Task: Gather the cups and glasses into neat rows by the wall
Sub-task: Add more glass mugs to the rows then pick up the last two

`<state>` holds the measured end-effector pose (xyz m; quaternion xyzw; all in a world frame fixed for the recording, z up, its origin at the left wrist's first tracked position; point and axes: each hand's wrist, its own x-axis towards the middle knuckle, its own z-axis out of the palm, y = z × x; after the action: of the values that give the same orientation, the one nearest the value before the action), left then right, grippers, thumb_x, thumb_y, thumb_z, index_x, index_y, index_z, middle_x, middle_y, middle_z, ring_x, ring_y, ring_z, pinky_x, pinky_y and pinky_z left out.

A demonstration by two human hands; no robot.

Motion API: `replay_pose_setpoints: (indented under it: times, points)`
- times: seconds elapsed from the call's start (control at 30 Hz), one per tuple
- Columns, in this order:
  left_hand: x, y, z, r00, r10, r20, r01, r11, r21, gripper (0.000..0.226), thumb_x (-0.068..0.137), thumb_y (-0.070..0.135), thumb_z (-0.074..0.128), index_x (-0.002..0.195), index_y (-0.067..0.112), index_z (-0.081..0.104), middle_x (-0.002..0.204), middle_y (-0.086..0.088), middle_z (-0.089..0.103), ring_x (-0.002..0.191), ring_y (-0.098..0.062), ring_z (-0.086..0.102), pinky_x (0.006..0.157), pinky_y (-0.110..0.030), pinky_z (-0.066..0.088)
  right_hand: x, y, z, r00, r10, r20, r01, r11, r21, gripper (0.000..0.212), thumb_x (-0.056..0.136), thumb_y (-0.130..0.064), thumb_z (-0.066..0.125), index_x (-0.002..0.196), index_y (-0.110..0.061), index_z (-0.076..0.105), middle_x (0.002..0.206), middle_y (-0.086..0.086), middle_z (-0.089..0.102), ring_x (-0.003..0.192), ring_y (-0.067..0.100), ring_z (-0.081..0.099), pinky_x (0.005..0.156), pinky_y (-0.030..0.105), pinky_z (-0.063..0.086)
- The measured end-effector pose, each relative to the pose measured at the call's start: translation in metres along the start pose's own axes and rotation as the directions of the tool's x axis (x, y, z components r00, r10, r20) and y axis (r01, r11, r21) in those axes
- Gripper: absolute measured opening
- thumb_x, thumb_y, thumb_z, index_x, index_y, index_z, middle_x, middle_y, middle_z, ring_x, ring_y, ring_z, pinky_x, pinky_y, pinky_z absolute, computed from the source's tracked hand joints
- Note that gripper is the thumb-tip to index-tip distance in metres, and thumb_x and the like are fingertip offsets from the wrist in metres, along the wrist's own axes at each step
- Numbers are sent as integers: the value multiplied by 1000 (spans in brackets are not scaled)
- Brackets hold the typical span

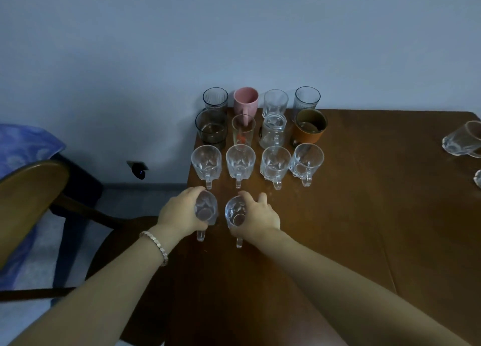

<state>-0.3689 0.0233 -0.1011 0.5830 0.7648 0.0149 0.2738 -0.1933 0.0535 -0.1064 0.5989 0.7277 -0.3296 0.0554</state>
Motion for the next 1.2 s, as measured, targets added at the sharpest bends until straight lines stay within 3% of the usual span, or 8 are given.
replay_pose_setpoints:
  times: [0.13,0.37,0.57,0.73,0.8,0.87,0.97,1.2]
  points:
    - [3,-4,1,1000,12,-8,-12,1000,8,93,63,31,82,143,25,35,144,4,46,122,-27,53,95,-42,50,17,-12,11,999,24,-30,-22,999,42,98,72,-40,77,147,-23,16,136,8,33,124,29,44,92,36,48]
    - [1,-4,4,1000,-3,-12,3,1000,5,93,67,27,82,145,24,32,149,4,41,125,-28,50,97,-44,50,11,-5,15,994,62,-88,-54,994,94,90,72,-45,76,141,-20,25,135,6,34,123,26,45,92,36,48]
    - [-8,5,3,998,-46,30,45,998,41,90,77,26,74,150,27,21,160,5,17,137,-28,36,102,-44,46,9,-5,3,994,95,-62,-93,995,26,94,72,-44,76,144,-16,22,141,9,30,127,27,41,91,34,48]
    - [-25,28,3,999,-37,-6,38,979,199,87,86,42,61,152,24,7,162,-5,1,149,-28,7,119,-44,17,-2,2,-5,996,65,58,-63,997,-34,121,68,-52,76,150,-8,0,150,11,24,137,29,32,106,39,39]
    - [-34,49,4,998,26,-50,-13,969,247,76,90,41,55,151,20,14,161,-6,8,149,-26,9,120,-43,14,-11,18,-14,990,57,131,-55,998,-23,104,74,-46,74,148,-5,13,148,12,32,135,29,37,108,40,39]
    - [-42,76,5,996,89,-25,-80,963,259,59,91,37,53,144,20,33,153,-7,33,140,-25,33,113,-40,30,-24,44,-28,972,56,227,-51,998,-28,74,82,-38,69,140,-7,35,141,12,46,127,30,47,104,39,43]
    - [-49,126,12,985,132,111,-152,968,202,37,92,35,51,126,22,51,123,-2,64,111,-25,61,90,-37,52,-49,97,-51,936,42,350,-7,995,-102,56,88,-34,63,136,-11,45,137,9,53,123,29,51,102,38,45]
    - [-48,260,48,938,221,265,-276,942,190,34,93,37,50,122,21,57,120,1,64,107,-21,62,90,-33,51,-109,243,-121,949,189,254,-143,971,-190,45,93,-32,54,135,-14,46,136,5,53,123,26,51,94,33,44]
